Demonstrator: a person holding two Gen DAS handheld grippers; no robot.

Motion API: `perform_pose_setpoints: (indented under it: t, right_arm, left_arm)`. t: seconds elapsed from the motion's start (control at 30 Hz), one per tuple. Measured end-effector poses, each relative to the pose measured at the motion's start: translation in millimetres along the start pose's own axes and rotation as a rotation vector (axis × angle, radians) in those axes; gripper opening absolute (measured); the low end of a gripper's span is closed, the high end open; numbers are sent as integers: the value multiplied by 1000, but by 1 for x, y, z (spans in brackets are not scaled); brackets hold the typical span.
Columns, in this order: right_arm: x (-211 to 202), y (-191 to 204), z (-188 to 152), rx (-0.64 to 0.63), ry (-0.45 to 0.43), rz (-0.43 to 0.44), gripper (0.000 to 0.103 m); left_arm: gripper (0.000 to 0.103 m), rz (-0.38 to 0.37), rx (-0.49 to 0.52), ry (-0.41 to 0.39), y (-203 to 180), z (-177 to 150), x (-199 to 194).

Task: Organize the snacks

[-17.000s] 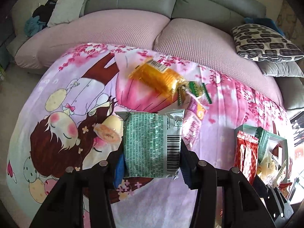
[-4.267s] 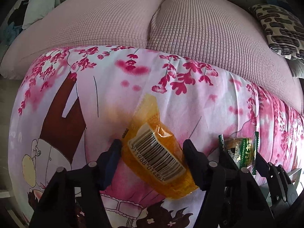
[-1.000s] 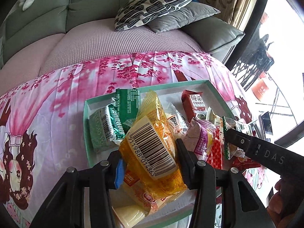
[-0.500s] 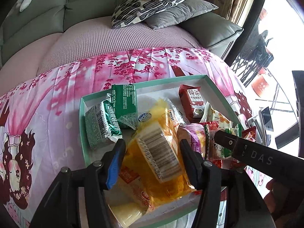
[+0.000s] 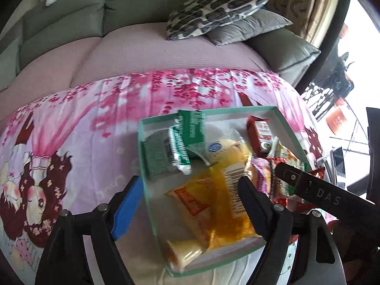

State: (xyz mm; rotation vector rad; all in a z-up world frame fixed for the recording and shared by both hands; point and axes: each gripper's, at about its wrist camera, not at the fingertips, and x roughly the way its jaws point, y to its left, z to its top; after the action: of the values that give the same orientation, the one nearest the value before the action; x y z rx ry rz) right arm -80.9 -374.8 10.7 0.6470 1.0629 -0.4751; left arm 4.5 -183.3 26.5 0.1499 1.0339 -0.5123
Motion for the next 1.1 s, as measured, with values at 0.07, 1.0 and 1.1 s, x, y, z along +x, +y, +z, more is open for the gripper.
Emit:
perform_pose_setpoints:
  t: [0.07, 1.0, 1.1]
  right_arm:
    - [-1, 2, 0, -6, -6, 3, 88]
    - [-22, 60, -33, -217, -101, 23, 103]
    - [-23, 64, -46, -244, -99, 23, 103]
  left_arm:
    - [82, 27, -28, 0, 10, 1, -2]
    - [96, 371, -198, 88, 86, -26, -3]
    - [96, 379, -200, 103, 93, -41, -9]
